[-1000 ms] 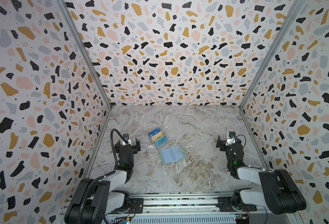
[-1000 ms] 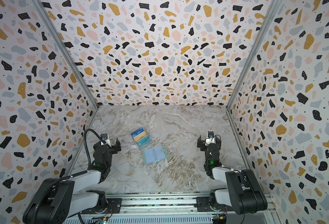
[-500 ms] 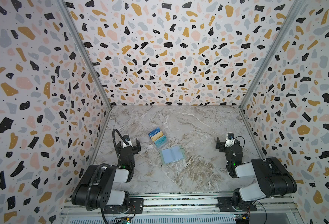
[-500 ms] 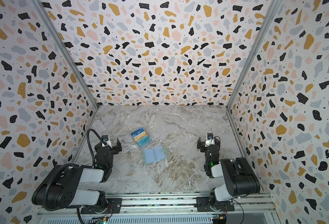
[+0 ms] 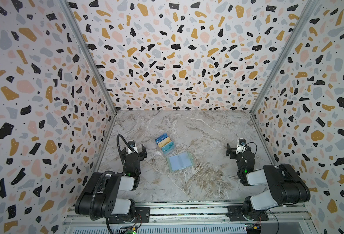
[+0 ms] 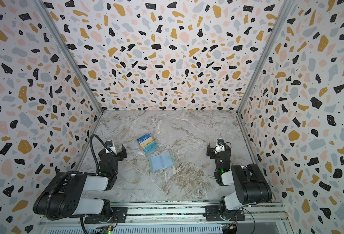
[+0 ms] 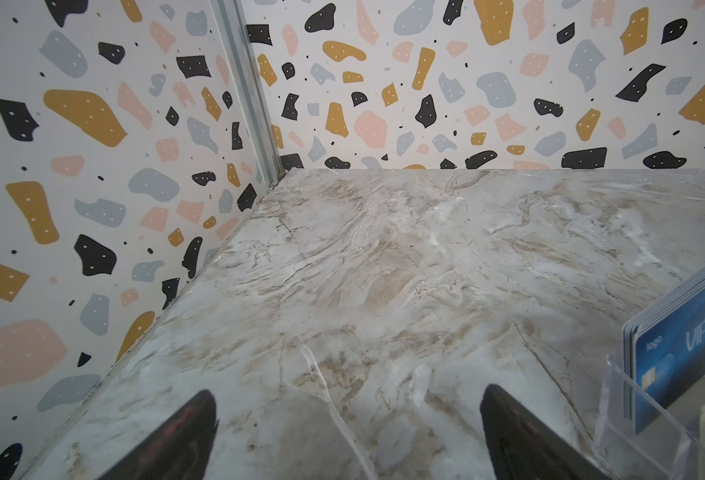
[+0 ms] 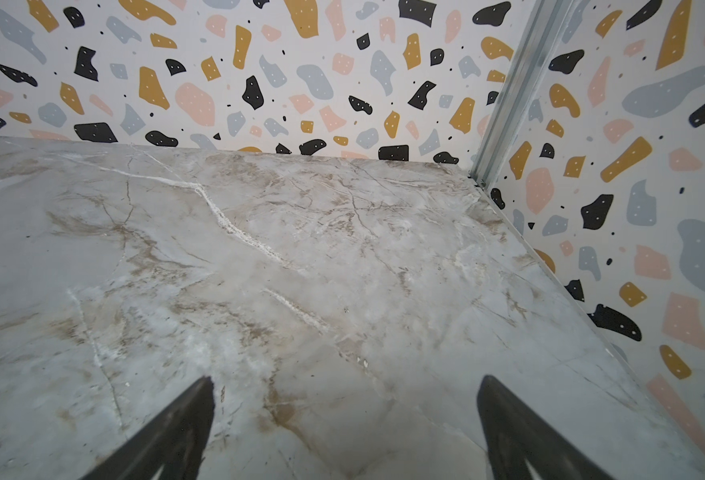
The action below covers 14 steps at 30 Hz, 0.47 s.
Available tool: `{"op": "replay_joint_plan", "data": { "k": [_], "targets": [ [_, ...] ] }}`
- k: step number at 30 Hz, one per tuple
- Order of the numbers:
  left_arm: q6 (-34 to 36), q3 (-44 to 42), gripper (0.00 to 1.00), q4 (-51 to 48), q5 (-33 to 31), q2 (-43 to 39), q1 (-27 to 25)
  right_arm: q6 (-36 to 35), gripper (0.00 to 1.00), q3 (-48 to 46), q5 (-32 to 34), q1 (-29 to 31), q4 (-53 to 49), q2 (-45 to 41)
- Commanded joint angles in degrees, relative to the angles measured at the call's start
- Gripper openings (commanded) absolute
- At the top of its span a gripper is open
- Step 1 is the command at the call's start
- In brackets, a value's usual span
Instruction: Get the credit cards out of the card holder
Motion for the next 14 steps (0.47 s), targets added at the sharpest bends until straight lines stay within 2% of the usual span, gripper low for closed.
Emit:
{"op": "replay_joint_plan", "data": {
  "k": [1,14],
  "targets": [
    [-0.2,0.5,1.00,3.8,0.2,-0.3,0.4,0.7,0.99,0.6,-0.2,-0.2,1.2,-0.7],
    [-0.2,0.4,1.00,3.8,0.1,-0.3,0.4,-0.4,0.99,1.5,-2.8,-0.2,0.3,-0.3]
  ]
}}
